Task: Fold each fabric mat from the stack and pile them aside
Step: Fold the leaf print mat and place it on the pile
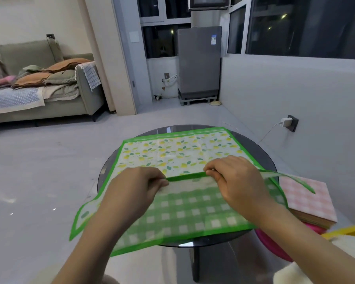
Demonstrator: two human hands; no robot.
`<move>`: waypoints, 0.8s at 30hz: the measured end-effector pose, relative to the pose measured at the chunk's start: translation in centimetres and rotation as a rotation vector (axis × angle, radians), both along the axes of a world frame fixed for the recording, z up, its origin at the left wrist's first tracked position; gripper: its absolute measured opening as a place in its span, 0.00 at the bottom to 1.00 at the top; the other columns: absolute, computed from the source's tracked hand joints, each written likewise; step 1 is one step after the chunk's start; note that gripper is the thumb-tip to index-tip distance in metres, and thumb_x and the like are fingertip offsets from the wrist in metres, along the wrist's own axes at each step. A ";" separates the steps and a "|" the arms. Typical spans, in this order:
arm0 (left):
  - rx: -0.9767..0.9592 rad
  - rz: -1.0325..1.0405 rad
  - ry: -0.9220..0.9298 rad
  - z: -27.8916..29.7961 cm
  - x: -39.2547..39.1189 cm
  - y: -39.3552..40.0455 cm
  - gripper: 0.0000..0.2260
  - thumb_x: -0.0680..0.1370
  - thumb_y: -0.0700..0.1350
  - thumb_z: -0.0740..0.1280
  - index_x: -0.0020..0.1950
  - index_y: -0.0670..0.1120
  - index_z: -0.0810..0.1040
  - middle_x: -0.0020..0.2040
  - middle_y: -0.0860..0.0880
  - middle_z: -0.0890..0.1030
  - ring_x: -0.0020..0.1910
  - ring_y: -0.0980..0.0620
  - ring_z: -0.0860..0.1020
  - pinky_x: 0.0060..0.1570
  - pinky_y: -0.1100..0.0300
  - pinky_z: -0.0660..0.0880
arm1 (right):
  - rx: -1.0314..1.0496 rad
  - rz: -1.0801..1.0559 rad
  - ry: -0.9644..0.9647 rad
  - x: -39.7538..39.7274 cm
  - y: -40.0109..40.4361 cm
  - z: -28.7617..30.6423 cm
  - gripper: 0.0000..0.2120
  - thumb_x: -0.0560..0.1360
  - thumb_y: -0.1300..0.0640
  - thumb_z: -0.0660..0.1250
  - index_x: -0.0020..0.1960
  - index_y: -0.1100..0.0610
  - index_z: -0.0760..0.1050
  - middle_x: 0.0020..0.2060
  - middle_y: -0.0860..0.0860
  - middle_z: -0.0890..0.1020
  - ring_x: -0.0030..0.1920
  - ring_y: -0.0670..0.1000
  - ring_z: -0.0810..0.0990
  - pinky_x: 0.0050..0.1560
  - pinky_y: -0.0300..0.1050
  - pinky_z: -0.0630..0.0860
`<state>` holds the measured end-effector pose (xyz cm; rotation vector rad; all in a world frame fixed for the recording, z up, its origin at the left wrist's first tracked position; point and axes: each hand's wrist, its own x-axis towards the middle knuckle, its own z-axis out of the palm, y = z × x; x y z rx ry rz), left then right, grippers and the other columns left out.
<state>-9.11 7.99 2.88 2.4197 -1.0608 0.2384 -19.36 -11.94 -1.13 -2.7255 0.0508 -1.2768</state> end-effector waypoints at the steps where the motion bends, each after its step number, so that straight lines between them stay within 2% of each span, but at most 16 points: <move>1: -0.024 0.003 -0.020 0.6 0.2 0.0 0.05 0.76 0.51 0.67 0.43 0.54 0.81 0.36 0.57 0.80 0.39 0.56 0.76 0.39 0.59 0.73 | -0.009 0.002 -0.022 0.2 0.0 0.7 0.10 0.74 0.54 0.60 0.43 0.54 0.79 0.34 0.46 0.81 0.36 0.51 0.77 0.41 0.46 0.70; 4: -0.062 0.040 -0.086 1.8 1.7 -0.9 0.05 0.76 0.51 0.67 0.44 0.54 0.81 0.35 0.59 0.78 0.38 0.56 0.74 0.36 0.60 0.69 | -0.025 -0.027 -0.061 1.7 -0.6 2.1 0.07 0.72 0.58 0.64 0.46 0.55 0.80 0.36 0.47 0.82 0.39 0.50 0.77 0.44 0.43 0.68; 6: -0.064 0.049 -0.106 2.1 3.2 -2.0 0.05 0.77 0.51 0.67 0.46 0.53 0.82 0.37 0.57 0.80 0.38 0.55 0.74 0.36 0.60 0.68 | -0.005 -0.054 -0.016 3.1 -1.3 2.6 0.08 0.69 0.59 0.66 0.47 0.56 0.81 0.36 0.47 0.82 0.39 0.53 0.79 0.44 0.46 0.72; 9: -0.027 0.017 -0.143 1.6 6.0 -3.9 0.07 0.77 0.50 0.66 0.48 0.50 0.83 0.44 0.52 0.83 0.44 0.50 0.78 0.41 0.58 0.71 | 0.016 -0.091 0.058 5.3 -3.0 2.5 0.06 0.69 0.57 0.67 0.44 0.56 0.81 0.34 0.48 0.82 0.38 0.56 0.79 0.44 0.50 0.72; 11: -0.027 -0.003 -0.189 0.6 7.7 -5.0 0.07 0.77 0.49 0.67 0.48 0.49 0.83 0.45 0.51 0.83 0.45 0.47 0.79 0.43 0.56 0.72 | 0.031 -0.121 0.110 6.8 -4.2 2.0 0.03 0.71 0.57 0.69 0.43 0.56 0.80 0.36 0.49 0.81 0.41 0.56 0.78 0.49 0.50 0.68; 15: -0.031 0.010 -0.338 -2.5 11.0 -6.7 0.02 0.73 0.44 0.72 0.42 0.46 0.84 0.38 0.48 0.82 0.37 0.43 0.79 0.42 0.55 0.66 | 0.029 -0.195 0.226 9.3 -6.3 -0.5 0.06 0.74 0.55 0.68 0.50 0.55 0.78 0.45 0.49 0.80 0.52 0.54 0.74 0.59 0.45 0.54; 18: 0.059 0.014 -0.400 -4.8 13.2 -7.6 0.04 0.68 0.40 0.76 0.36 0.46 0.82 0.31 0.49 0.79 0.30 0.43 0.78 0.39 0.55 0.68 | 0.030 -0.209 0.255 11.0 -7.3 -2.9 0.09 0.67 0.59 0.74 0.47 0.54 0.79 0.41 0.49 0.80 0.49 0.57 0.78 0.59 0.47 0.53; 20: 0.113 0.005 -0.397 -6.0 14.2 -8.3 0.05 0.67 0.40 0.76 0.35 0.46 0.81 0.30 0.49 0.79 0.29 0.43 0.78 0.39 0.53 0.69 | 0.047 -0.218 0.272 12.1 -8.0 -4.3 0.09 0.67 0.60 0.73 0.47 0.55 0.79 0.41 0.50 0.81 0.51 0.58 0.78 0.60 0.47 0.52; 22: 0.136 0.005 -0.361 -6.9 14.9 -8.8 0.02 0.70 0.41 0.74 0.38 0.45 0.82 0.32 0.48 0.80 0.33 0.42 0.79 0.44 0.51 0.70 | 0.075 -0.218 0.332 12.8 -8.5 -5.2 0.08 0.71 0.60 0.69 0.51 0.55 0.79 0.46 0.50 0.81 0.56 0.57 0.75 0.63 0.46 0.49; 24: 0.173 0.019 -0.311 -7.7 15.3 -9.4 0.04 0.75 0.44 0.68 0.45 0.46 0.82 0.41 0.48 0.81 0.43 0.43 0.79 0.55 0.50 0.67 | 0.082 -0.211 0.376 13.3 -8.7 -5.8 0.08 0.74 0.59 0.66 0.54 0.55 0.78 0.49 0.50 0.80 0.59 0.56 0.72 0.64 0.46 0.47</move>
